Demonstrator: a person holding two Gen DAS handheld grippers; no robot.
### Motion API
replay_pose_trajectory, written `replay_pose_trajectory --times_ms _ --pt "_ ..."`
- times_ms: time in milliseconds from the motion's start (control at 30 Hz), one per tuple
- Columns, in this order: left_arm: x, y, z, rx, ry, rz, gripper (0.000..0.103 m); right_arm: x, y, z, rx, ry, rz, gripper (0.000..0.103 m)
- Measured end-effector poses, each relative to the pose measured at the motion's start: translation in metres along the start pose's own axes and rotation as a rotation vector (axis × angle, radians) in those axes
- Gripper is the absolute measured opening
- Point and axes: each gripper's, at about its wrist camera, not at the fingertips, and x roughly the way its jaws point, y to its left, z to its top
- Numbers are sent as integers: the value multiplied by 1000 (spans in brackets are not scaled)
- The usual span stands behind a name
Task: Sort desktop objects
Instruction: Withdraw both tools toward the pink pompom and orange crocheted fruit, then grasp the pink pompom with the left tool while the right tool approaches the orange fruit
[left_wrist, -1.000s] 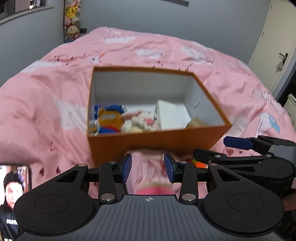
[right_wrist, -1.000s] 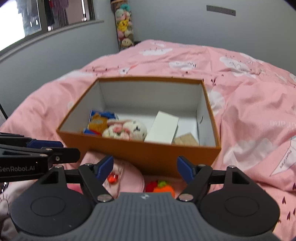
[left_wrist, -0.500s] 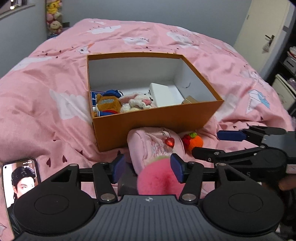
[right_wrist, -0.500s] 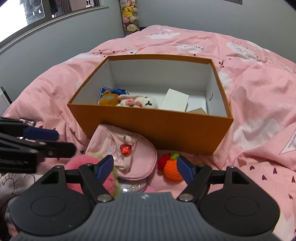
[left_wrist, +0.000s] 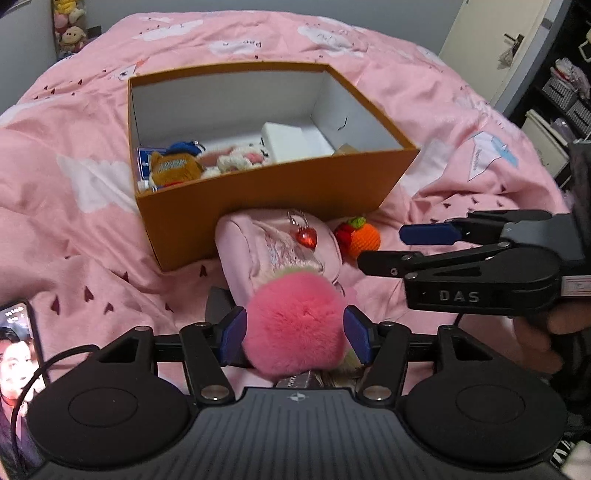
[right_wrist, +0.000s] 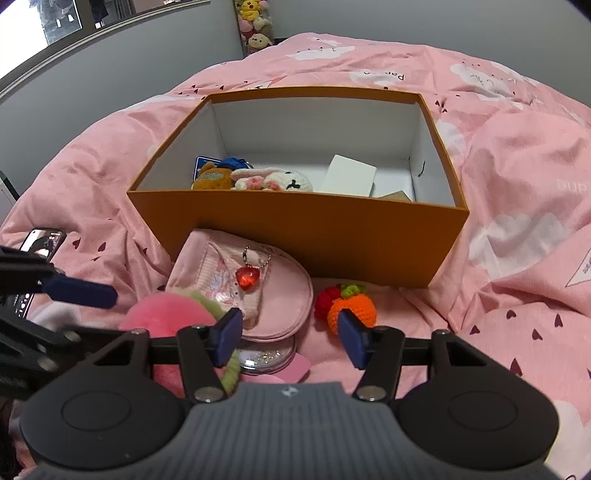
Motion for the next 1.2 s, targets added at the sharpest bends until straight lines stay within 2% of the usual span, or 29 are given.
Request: replay_pose_trajectory --times_ms 133,233,333,467,633,800,900,967,1000,1033,1100,1200 --pt "14 -1 -2 -23 15 5 68 0 -4 -1 14 3 6 61" --pt "25 -1 -4 -35 29 25 68 3 -11 -2 50 17 -2 67" --pt "35 -2 -5 -45 42 25 67 4 -19 -3 80 20 0 68" --pt "44 -4 -5 -58 42 42 61 4 -29 -1 104 9 -26 74" --pt "48 1 -8 -83 38 19 52 10 -49 2 108 -3 -91 74" --pt "38 -2 -7 -70 19 33 49 26 -50 -1 13 -10 -169 70" --pt "25 -5 -5 -54 -7 46 45 35 -52 -3 10 8 -112 56" --pt "17 -5 -3 -48 -32 44 36 40 -49 -3 -5 17 -89 55" --pt "12 -5 -1 -47 -48 41 20 42 -47 -3 -21 20 -87 55" --pt "9 -4 0 -40 -63 43 15 44 -44 -3 -37 22 -85 55" --pt "9 -5 2 -14 -66 58 15 49 -40 -2 -61 31 -83 55" --pt "16 -3 -1 -8 -36 35 17 58 -38 -2 -84 51 -85 53"
